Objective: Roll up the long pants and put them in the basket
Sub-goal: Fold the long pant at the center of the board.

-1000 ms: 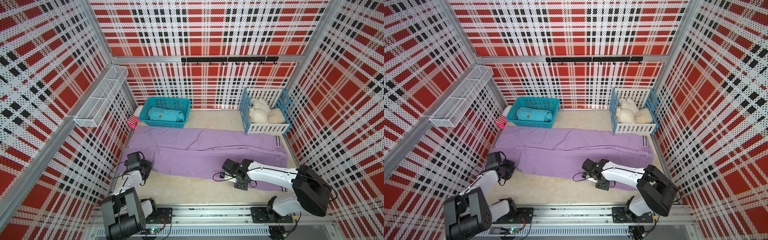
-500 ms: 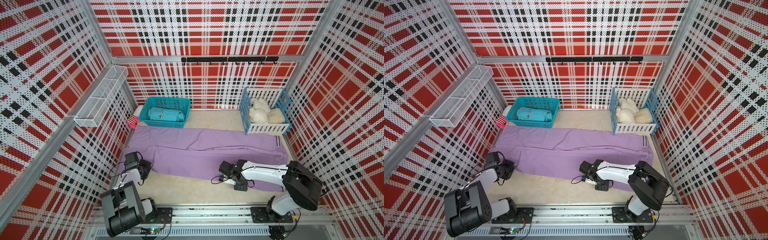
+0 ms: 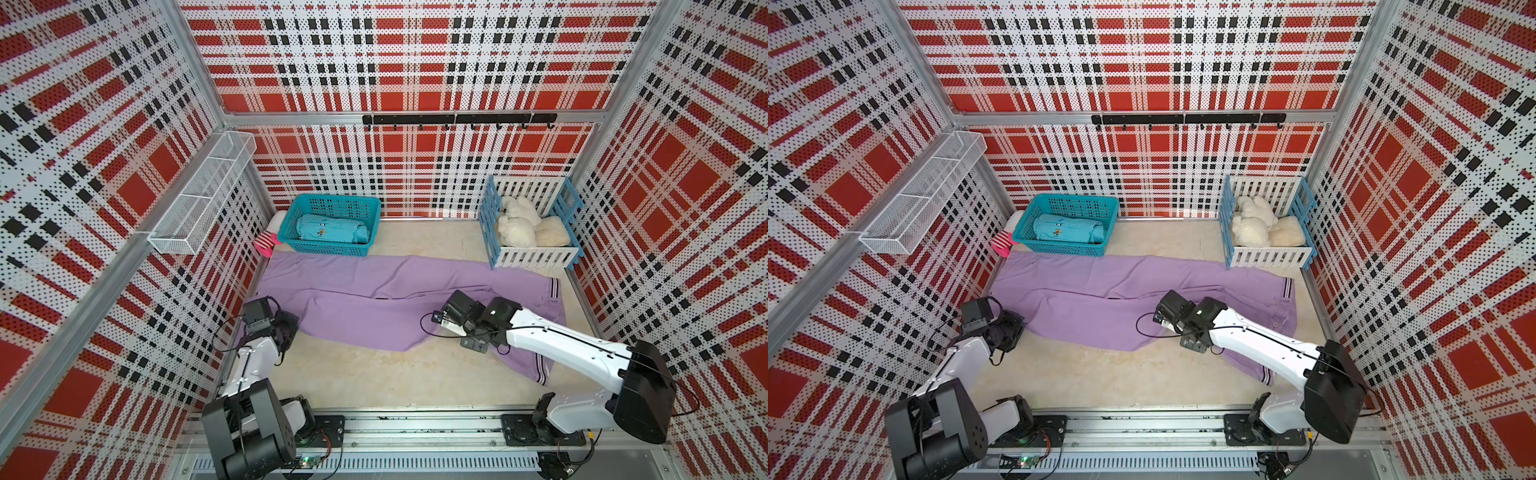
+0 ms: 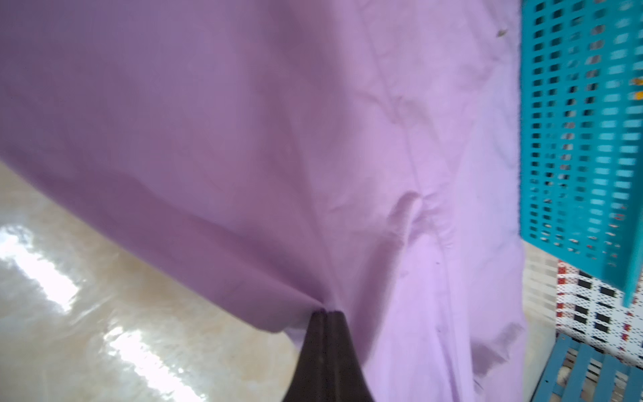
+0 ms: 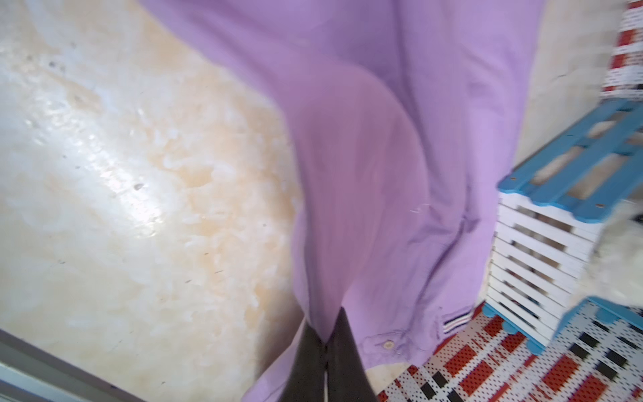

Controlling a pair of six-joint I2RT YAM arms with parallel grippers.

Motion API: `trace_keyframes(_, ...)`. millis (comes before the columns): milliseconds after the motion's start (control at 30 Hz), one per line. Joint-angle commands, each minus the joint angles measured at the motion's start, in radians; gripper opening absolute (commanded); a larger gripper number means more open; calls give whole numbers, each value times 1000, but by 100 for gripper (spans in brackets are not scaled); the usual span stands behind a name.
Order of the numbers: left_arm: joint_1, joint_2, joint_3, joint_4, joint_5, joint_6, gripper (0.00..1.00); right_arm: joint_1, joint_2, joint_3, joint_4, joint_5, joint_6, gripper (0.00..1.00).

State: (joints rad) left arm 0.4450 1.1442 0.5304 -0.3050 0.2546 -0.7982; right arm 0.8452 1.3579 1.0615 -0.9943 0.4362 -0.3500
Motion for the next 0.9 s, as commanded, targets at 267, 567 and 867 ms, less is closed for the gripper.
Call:
trace_keyframes(267, 7, 50, 210, -36, 4, 12, 0, -174, -56, 61, 14, 138, -141, 0)
trace_keyframes(567, -97, 309, 460, -19, -65, 27, 0, -331, 46, 59, 216, 145, -279, 0)
trace_keyframes(867, -184, 574, 690, 8, -135, 3, 0, -451, 252, 148, 434, 186, -369, 0)
